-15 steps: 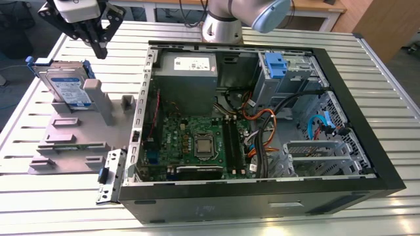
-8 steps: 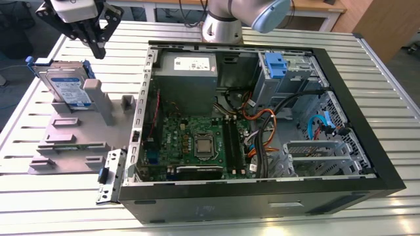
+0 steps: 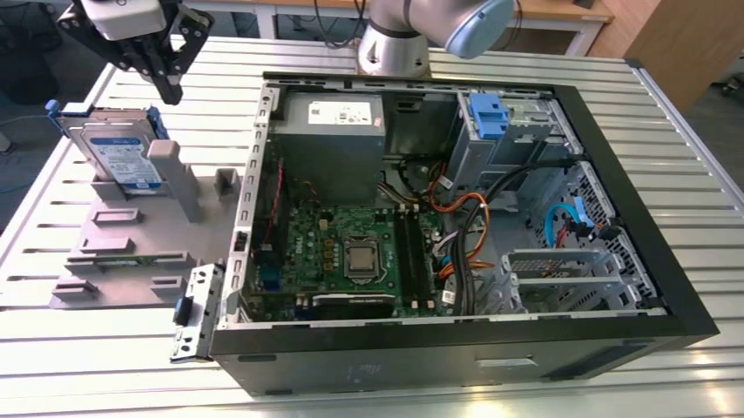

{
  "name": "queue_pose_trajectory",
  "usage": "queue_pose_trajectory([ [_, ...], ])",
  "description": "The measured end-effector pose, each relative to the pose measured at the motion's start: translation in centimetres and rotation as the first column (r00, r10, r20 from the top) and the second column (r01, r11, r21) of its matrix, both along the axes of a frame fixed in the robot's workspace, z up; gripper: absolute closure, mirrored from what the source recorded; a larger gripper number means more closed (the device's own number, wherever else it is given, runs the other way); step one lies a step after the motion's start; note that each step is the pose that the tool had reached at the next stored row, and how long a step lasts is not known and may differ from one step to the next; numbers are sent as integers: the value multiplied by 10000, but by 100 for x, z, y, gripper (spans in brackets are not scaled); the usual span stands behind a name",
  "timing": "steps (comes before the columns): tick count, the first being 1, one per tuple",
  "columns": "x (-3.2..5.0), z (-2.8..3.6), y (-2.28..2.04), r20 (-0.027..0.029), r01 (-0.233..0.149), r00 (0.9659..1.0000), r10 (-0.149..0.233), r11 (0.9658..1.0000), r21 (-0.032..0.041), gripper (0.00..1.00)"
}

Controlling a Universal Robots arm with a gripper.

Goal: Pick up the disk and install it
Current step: 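Reach for the disk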

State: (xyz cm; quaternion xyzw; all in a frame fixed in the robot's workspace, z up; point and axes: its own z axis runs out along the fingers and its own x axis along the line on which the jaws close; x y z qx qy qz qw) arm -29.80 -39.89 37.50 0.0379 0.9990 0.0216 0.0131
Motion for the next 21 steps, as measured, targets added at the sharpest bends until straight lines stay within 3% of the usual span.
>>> queue_pose_trajectory([
  [21,-70,-1,0,0,0,10000,0,10000,0,89],
])
